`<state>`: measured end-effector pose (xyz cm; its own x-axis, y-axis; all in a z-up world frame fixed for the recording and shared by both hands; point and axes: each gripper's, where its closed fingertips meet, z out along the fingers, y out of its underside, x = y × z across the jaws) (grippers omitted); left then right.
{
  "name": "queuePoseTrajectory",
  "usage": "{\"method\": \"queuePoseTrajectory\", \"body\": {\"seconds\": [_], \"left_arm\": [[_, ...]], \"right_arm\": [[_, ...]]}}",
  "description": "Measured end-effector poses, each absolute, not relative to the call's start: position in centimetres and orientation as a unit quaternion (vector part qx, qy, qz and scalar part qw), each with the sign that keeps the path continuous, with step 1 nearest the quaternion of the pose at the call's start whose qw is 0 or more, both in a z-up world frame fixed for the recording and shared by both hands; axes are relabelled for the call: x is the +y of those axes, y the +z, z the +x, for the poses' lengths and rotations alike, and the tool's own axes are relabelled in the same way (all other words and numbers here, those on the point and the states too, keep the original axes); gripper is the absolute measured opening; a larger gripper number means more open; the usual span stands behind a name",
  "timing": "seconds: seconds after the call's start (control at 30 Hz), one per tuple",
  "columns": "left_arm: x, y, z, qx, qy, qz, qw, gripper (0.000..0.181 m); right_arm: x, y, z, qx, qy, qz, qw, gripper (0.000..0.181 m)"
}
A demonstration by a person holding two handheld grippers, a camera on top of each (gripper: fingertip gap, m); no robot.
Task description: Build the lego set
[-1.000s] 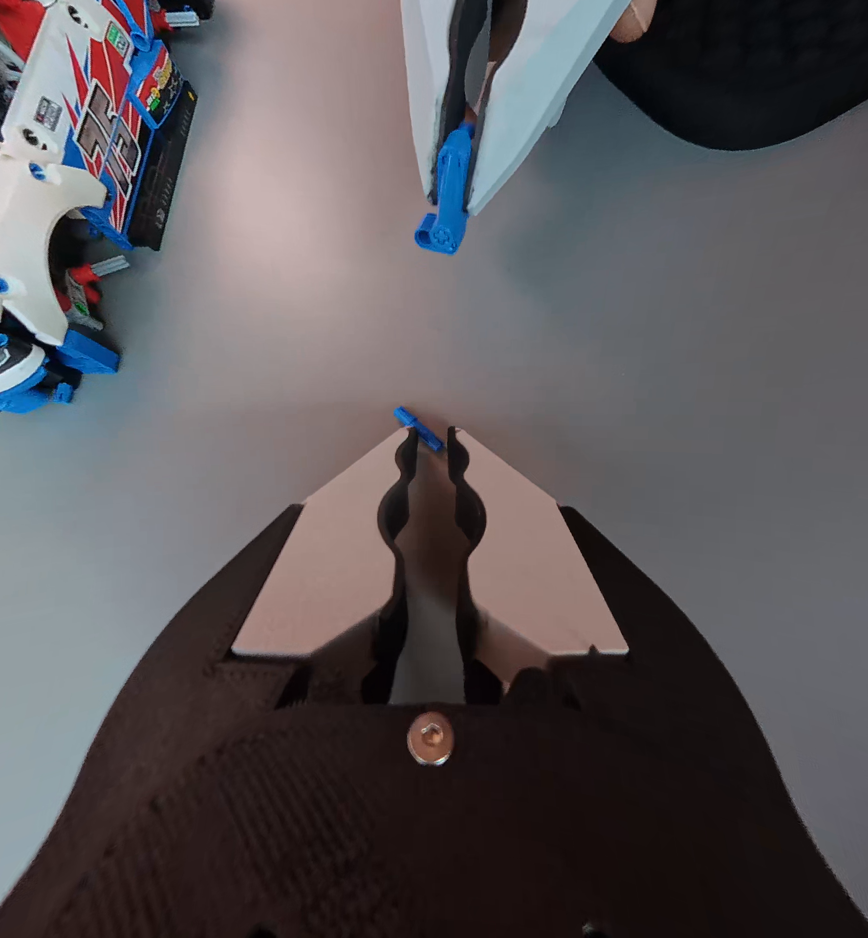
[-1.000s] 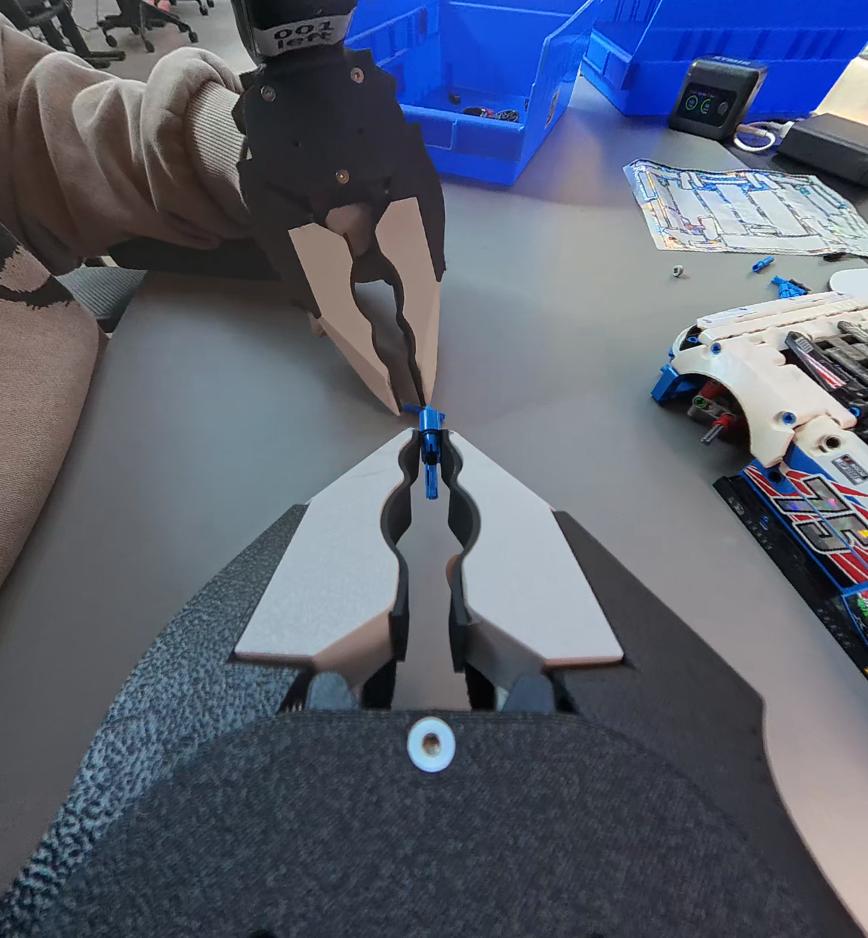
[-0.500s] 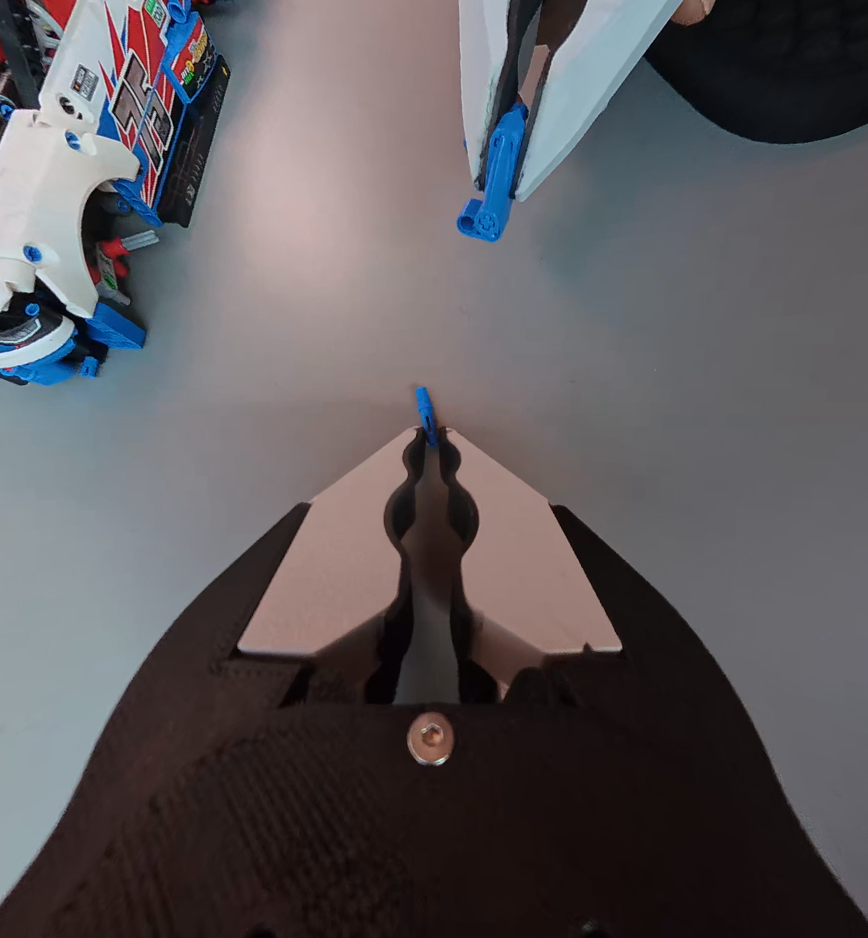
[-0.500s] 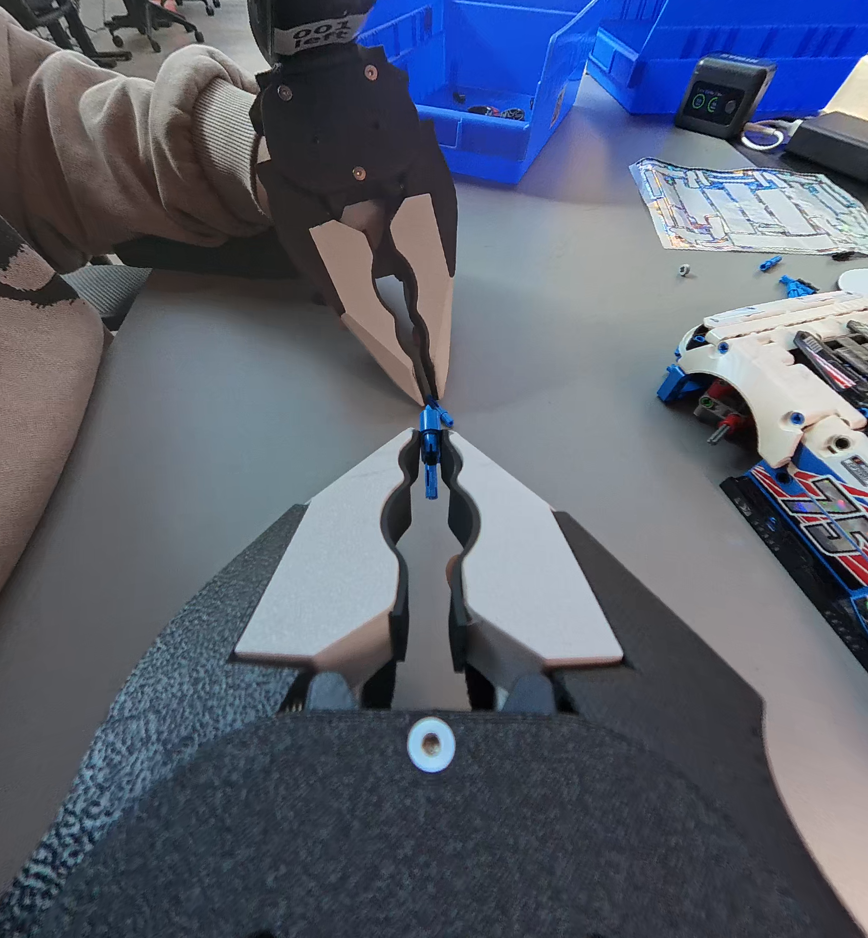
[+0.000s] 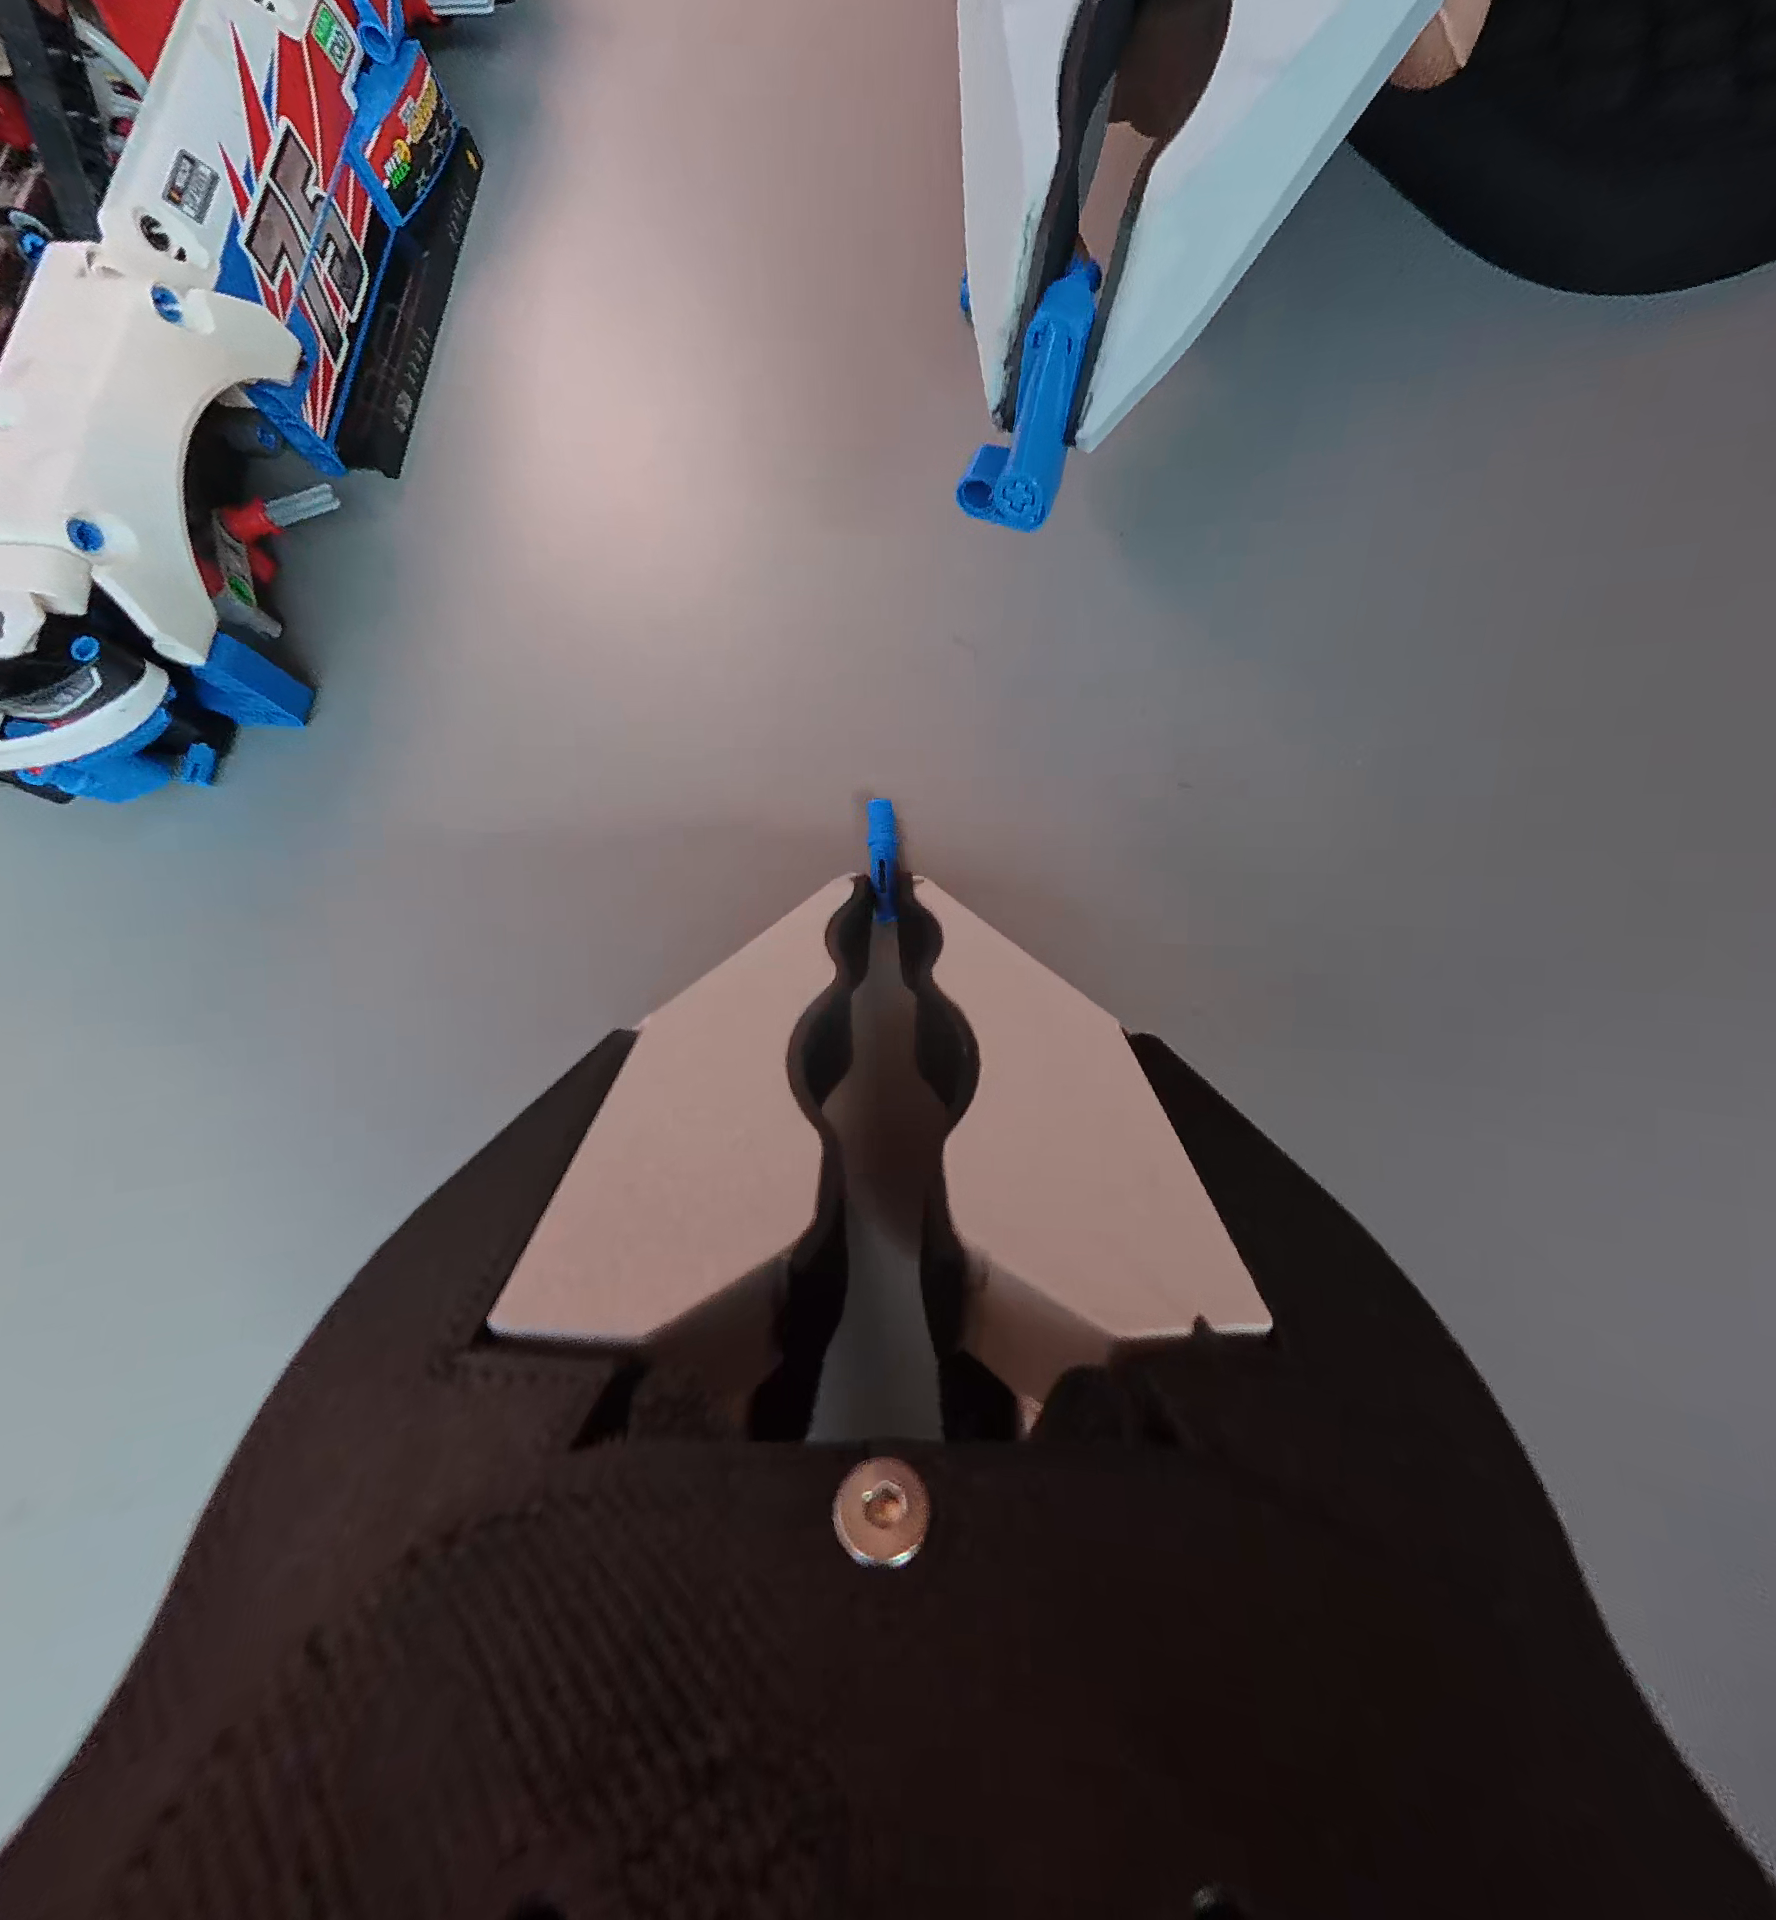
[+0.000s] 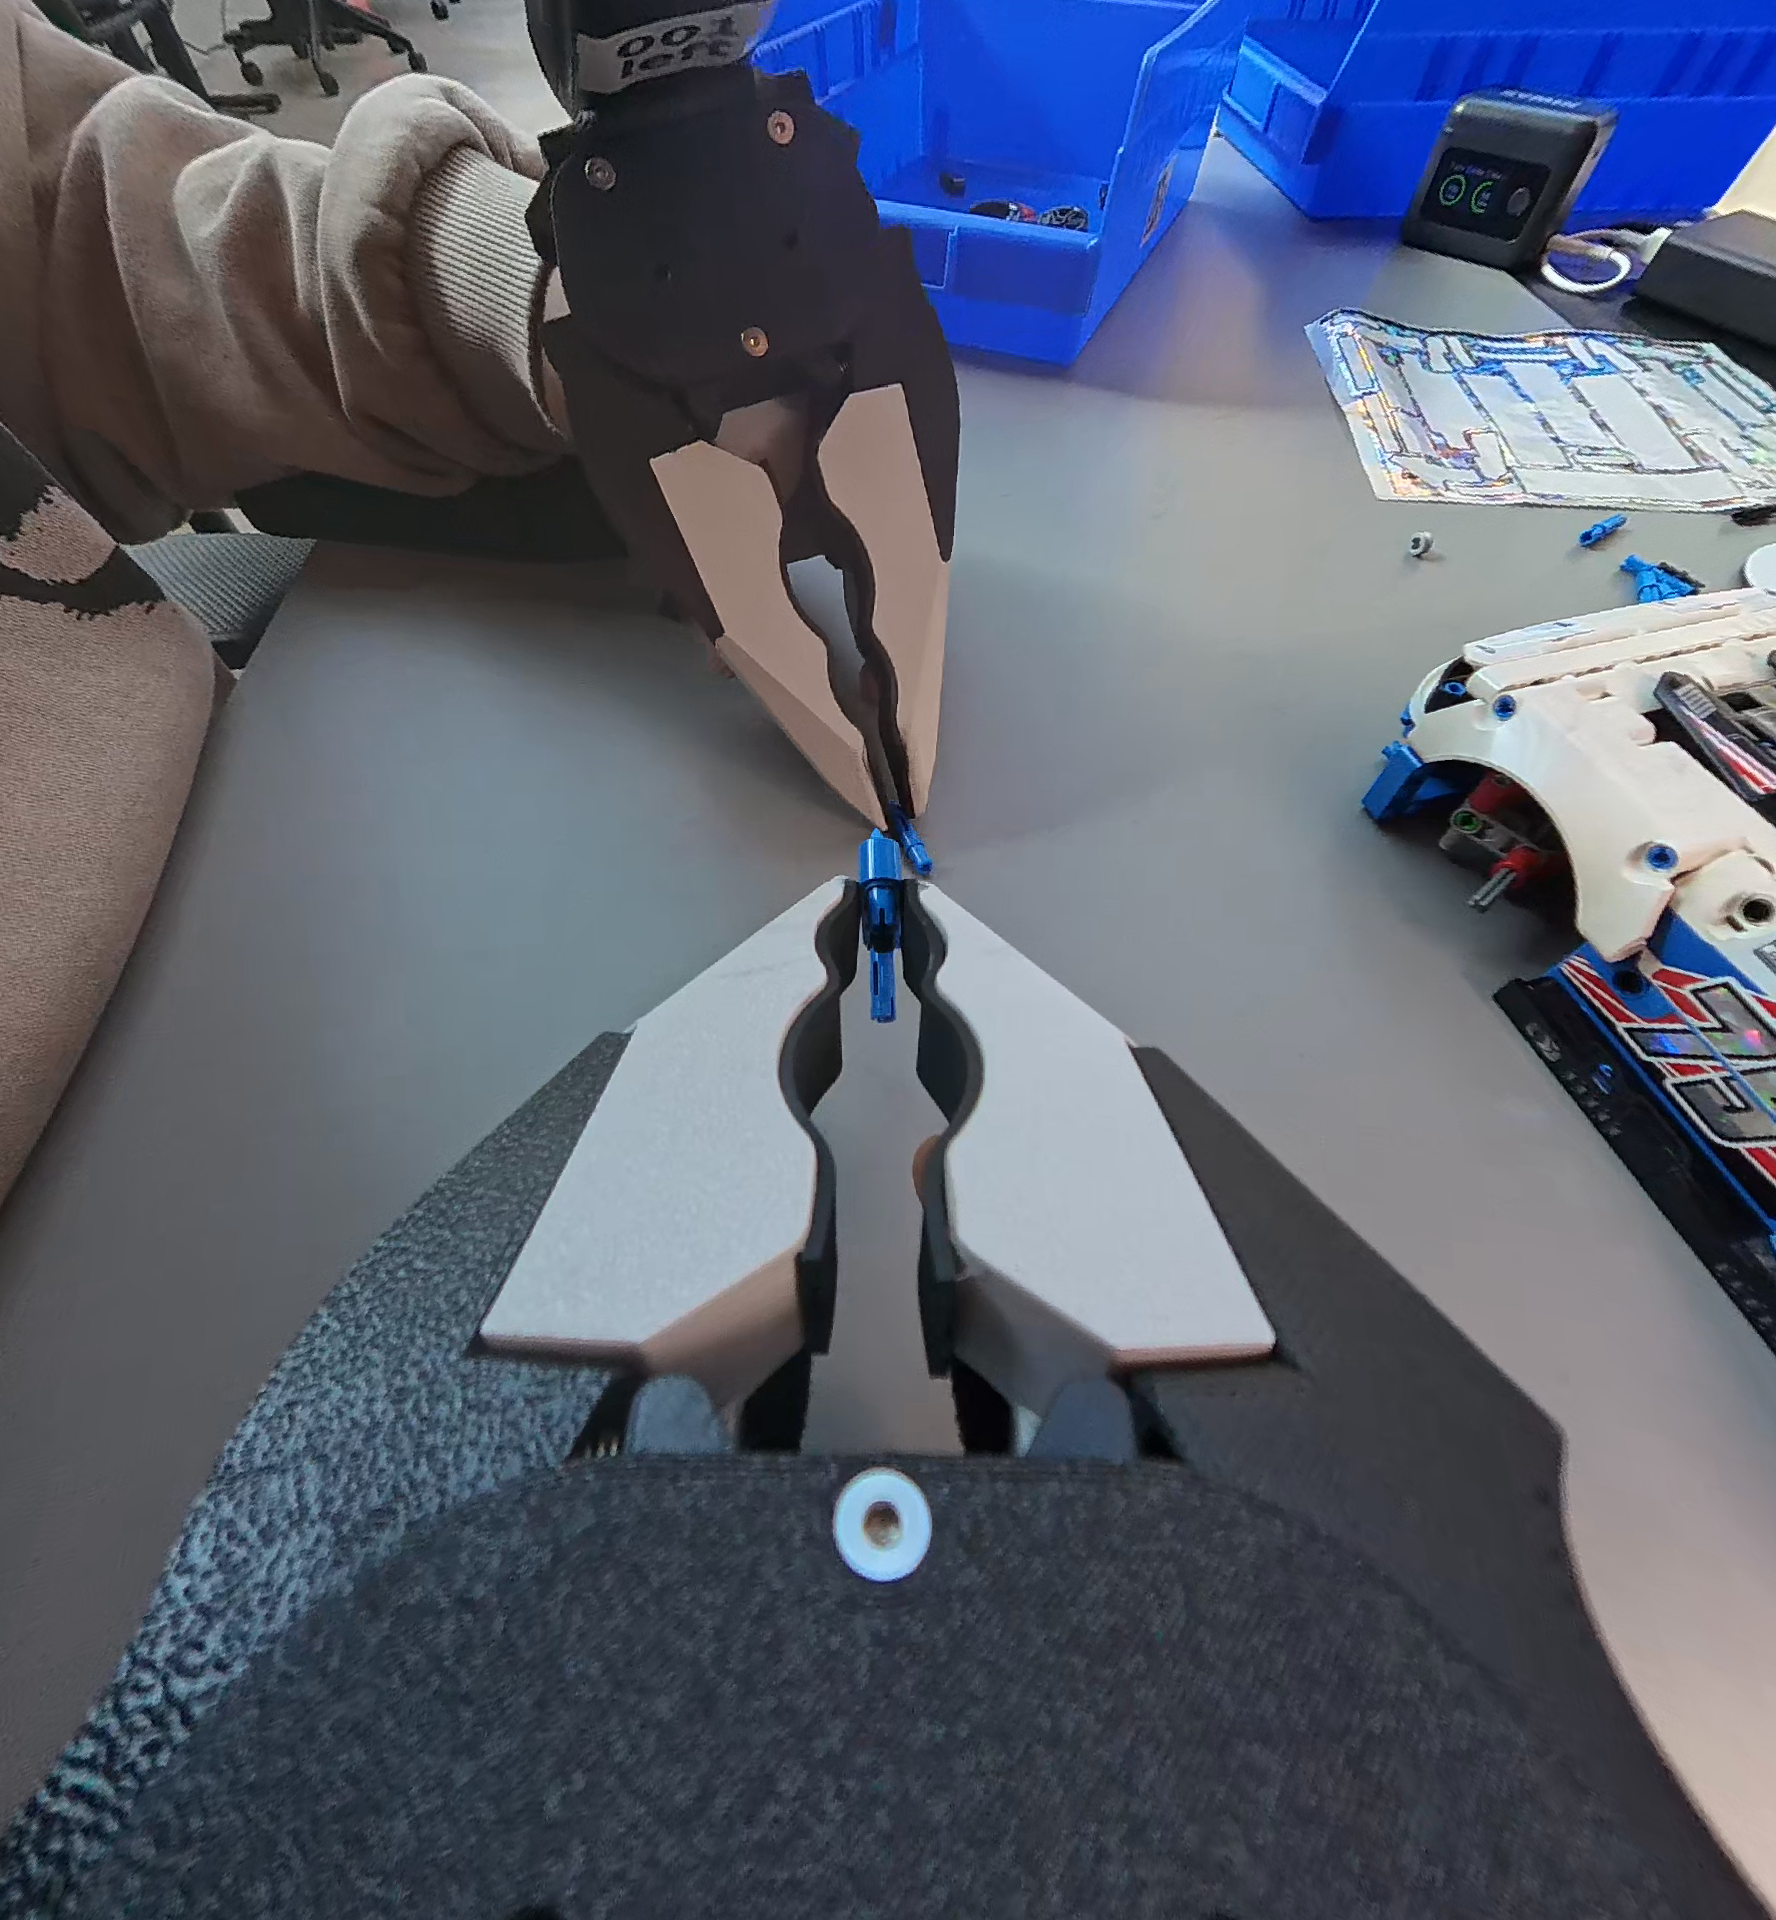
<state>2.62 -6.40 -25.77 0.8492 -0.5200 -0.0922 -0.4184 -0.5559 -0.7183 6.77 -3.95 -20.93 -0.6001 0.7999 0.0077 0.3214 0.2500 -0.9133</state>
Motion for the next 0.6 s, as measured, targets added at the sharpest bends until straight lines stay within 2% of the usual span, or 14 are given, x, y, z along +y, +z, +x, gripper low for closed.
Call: {"method": "queuePoseTrajectory", "body": {"seconds": [0.07, 0.27, 0.6], "left_arm": [[-6.4, -25.7, 2.9, 0.277, -0.075, -0.876, 0.388, 0.002], [-6.7, -21.6, 6.6, 0.261, -0.241, -0.832, 0.427, 0.002], [-7.6, -21.9, 7.2, 0.29, -0.219, -0.831, 0.421, 0.002]], "right_arm": [[-4.1, -20.9, 6.8, -0.753, 0.488, -0.368, 0.245, 0.005], [-5.7, -20.4, 7.8, -0.757, 0.522, -0.331, 0.214, 0.004], [-7.5, -20.5, 8.2, -0.784, 0.507, -0.269, 0.235, 0.004]]}}
